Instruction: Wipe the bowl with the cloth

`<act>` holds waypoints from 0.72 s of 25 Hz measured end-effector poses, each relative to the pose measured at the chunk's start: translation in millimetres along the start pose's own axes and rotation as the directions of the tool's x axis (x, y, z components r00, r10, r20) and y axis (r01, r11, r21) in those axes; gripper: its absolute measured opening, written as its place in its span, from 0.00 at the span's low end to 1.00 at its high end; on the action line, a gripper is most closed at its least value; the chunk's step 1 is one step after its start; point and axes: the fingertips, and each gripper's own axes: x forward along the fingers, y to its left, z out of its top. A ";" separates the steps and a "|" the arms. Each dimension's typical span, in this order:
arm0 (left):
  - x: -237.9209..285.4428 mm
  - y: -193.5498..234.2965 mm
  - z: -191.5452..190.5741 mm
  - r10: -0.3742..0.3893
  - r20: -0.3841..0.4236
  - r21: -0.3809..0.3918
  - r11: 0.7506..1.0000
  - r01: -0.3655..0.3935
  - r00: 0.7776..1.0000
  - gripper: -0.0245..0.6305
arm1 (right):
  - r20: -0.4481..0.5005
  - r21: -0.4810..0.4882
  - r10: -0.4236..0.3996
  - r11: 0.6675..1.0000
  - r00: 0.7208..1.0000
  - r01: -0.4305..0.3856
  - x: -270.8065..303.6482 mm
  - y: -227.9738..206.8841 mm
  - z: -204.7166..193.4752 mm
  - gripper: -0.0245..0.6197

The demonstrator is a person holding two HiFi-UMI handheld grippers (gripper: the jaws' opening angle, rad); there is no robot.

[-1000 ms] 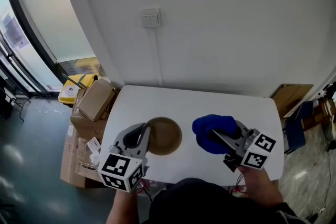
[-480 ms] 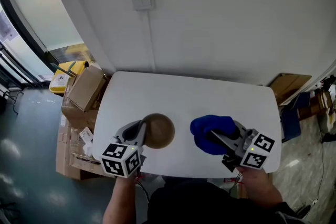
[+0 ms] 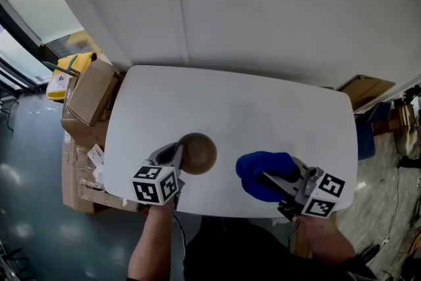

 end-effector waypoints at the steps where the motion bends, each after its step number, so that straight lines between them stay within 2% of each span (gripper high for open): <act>1: 7.0 5.6 -5.8 -0.001 -0.010 -0.013 1.000 0.001 1.000 0.08 | -0.008 0.010 -0.003 1.000 1.000 0.003 2.3 -2.8 -5.1 0.16; 11: 61.4 47.2 -53.6 0.011 -0.078 -0.074 0.997 -0.017 0.997 0.08 | -0.069 0.057 -0.003 0.998 0.998 0.007 17.9 -12.2 -38.8 0.16; 18: 82.1 54.6 -70.0 0.023 -0.133 -0.058 0.998 -0.031 0.991 0.08 | -0.078 0.068 0.000 0.998 0.997 0.005 20.4 -12.6 -39.9 0.16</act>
